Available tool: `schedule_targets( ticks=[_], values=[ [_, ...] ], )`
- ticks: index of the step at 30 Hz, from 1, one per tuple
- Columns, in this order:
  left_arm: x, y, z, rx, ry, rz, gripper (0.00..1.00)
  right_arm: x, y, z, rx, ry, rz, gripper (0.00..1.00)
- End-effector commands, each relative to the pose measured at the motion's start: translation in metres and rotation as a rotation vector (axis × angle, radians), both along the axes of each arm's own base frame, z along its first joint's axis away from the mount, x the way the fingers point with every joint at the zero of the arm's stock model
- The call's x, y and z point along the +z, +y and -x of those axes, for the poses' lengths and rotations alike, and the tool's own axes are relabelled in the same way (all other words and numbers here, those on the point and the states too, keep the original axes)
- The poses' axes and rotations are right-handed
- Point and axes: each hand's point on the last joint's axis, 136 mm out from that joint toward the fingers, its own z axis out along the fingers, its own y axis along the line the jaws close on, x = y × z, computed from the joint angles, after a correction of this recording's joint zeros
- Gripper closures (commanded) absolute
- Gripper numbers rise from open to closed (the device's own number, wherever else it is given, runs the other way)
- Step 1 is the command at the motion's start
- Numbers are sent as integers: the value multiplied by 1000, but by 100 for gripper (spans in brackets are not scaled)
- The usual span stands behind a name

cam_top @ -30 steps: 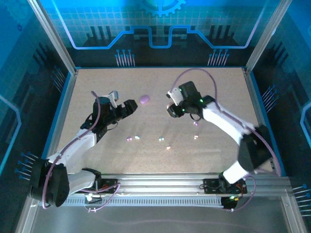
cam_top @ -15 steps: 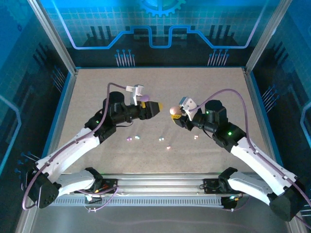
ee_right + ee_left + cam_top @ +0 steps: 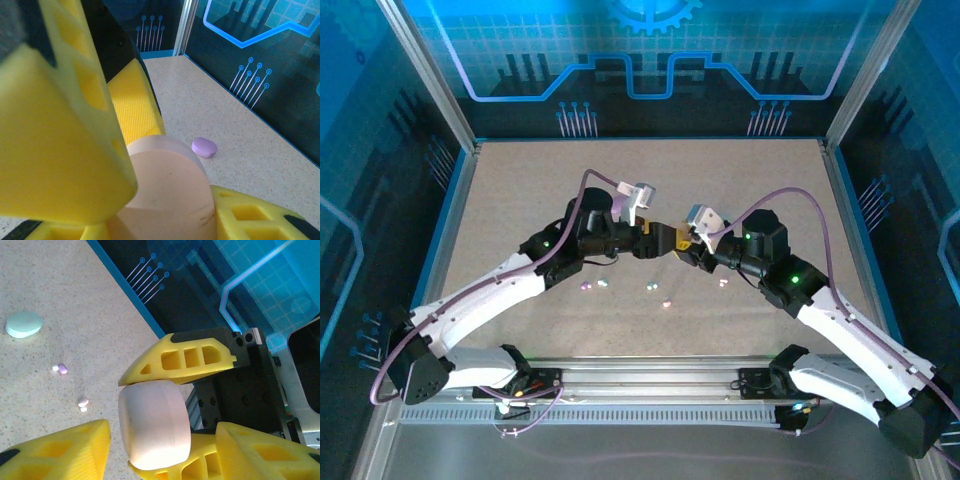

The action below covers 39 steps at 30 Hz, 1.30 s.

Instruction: Insert wireless bluetooth earbuds into charging case

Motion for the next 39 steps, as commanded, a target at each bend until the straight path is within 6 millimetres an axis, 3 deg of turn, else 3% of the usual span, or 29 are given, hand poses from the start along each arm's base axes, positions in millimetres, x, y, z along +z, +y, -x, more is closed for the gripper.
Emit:
schedule_targets(
  ticks=[1, 11, 14, 19, 20, 23, 27, 31, 39],
  values=[
    [4, -1, -6, 24, -12, -18, 47, 14, 7, 7, 40, -54, -16, 73],
    [-13, 2, -13, 89, 75, -47, 68, 21, 11, 13, 58, -126, 22, 71],
    [-8, 6, -15, 130, 99, -10, 83, 22, 6, 11, 24, -158, 28, 60],
    [13, 12, -15, 159, 157, 142, 92, 28, -14, 12, -43, -316, -48, 44],
    [16, 14, -15, 162, 172, 169, 93, 25, -19, 10, -55, -335, -48, 38],
    [24, 17, -16, 156, 216, 242, 93, 13, -29, 5, -33, -282, -27, 39],
    [28, 15, -16, 130, 276, 294, 94, 27, -29, 11, 46, -304, -124, 36],
    [32, 11, -14, 99, 289, 327, 94, 35, -24, 5, 74, -312, -135, 36],
    [31, 3, -13, 52, 311, 353, 94, 46, -8, -6, 143, -303, -164, 43]
  ],
)
